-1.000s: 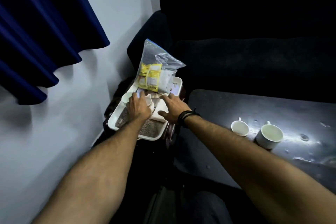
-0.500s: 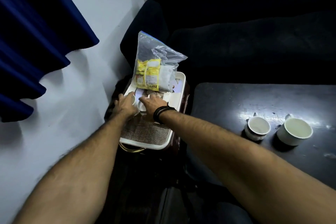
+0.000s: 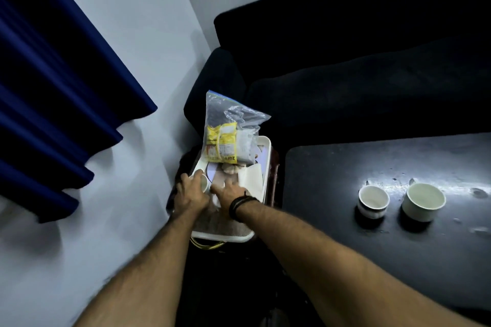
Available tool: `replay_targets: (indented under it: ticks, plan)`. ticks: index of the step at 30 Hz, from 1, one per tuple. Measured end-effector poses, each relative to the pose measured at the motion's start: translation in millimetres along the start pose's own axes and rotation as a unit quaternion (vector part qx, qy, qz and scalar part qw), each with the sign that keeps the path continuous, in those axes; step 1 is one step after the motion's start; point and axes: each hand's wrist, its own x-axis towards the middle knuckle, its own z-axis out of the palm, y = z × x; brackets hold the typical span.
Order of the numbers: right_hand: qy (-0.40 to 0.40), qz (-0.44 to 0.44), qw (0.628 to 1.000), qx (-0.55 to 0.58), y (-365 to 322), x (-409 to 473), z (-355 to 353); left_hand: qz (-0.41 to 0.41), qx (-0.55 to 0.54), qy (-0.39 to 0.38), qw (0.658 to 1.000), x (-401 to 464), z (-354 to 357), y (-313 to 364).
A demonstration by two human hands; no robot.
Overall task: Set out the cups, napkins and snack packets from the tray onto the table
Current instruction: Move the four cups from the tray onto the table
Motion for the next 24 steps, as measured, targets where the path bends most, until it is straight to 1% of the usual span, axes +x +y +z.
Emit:
replay_targets:
  ticks: [3,5,8,11,13,17,24]
  plan:
    - [0.016,-0.025,1.0,0.004,-10,-16,7,-0.002,0.004,0.011,1.0,-13,-15,1]
    - [0.055,-0.038,0.997,0.024,-14,-25,-1,-0.002,0.001,0.029,1.0,-20,-28,6]
    - [0.129,-0.045,0.99,0.043,-8,-34,-37,0.014,-0.008,0.056,0.998,-26,-47,21]
    - [0.187,-0.035,0.982,0.023,14,-45,-83,0.037,-0.011,0.073,0.997,-32,-60,44]
    - [0.209,-0.014,0.978,0.009,38,-58,-111,0.055,-0.02,0.078,0.995,-37,-63,68]
    - [0.226,0.051,0.973,-0.012,104,-97,-155,0.095,-0.064,0.066,0.991,-48,-52,129]
    - [0.239,0.173,0.955,-0.026,234,-171,-193,0.18,-0.091,0.023,0.979,-63,-13,238]
